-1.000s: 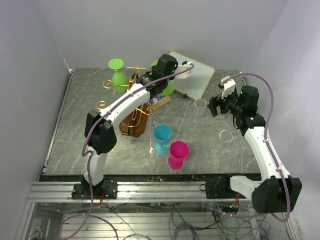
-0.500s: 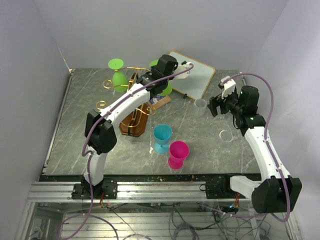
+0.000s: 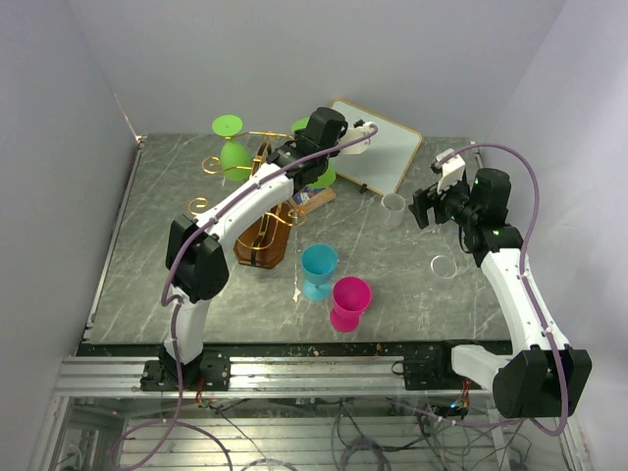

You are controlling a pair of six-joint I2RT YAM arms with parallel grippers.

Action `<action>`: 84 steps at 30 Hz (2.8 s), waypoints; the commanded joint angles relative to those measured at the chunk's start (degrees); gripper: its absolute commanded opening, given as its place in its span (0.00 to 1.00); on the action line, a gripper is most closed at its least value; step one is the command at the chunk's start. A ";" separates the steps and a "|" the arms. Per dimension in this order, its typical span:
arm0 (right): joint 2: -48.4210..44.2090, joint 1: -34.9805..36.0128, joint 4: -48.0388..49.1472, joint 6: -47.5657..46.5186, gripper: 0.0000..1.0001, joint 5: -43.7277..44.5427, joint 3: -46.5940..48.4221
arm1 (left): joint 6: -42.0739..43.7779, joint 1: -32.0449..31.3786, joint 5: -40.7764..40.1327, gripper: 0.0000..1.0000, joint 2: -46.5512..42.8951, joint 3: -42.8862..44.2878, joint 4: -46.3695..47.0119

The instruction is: Place the wine glass upside down on the wine glass rack

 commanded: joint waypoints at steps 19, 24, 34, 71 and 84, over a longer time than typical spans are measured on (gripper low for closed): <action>-1.29 -0.88 0.98 -0.06 0.82 -0.90 -0.75 | -1.18 0.35 0.66 0.21 0.01 -0.62 -1.16; -0.95 -0.93 0.98 -0.11 0.82 -0.86 -0.80 | -1.36 0.38 0.61 0.23 -0.55 -1.09 -1.71; -0.65 -0.97 0.90 -0.14 0.82 -0.86 -0.71 | -2.40 0.34 1.16 0.27 -2.86 -2.48 -3.14; 0.50 -1.32 -2.20 0.31 0.84 -7.46 2.01 | -15.98 1.65 9.95 0.65 -23.09 -15.09 -0.23; 5.17 2.66 -14.97 -4.37 0.76 -6.04 13.25 | -34.55 10.64 21.10 0.99 -36.01 -19.37 -7.73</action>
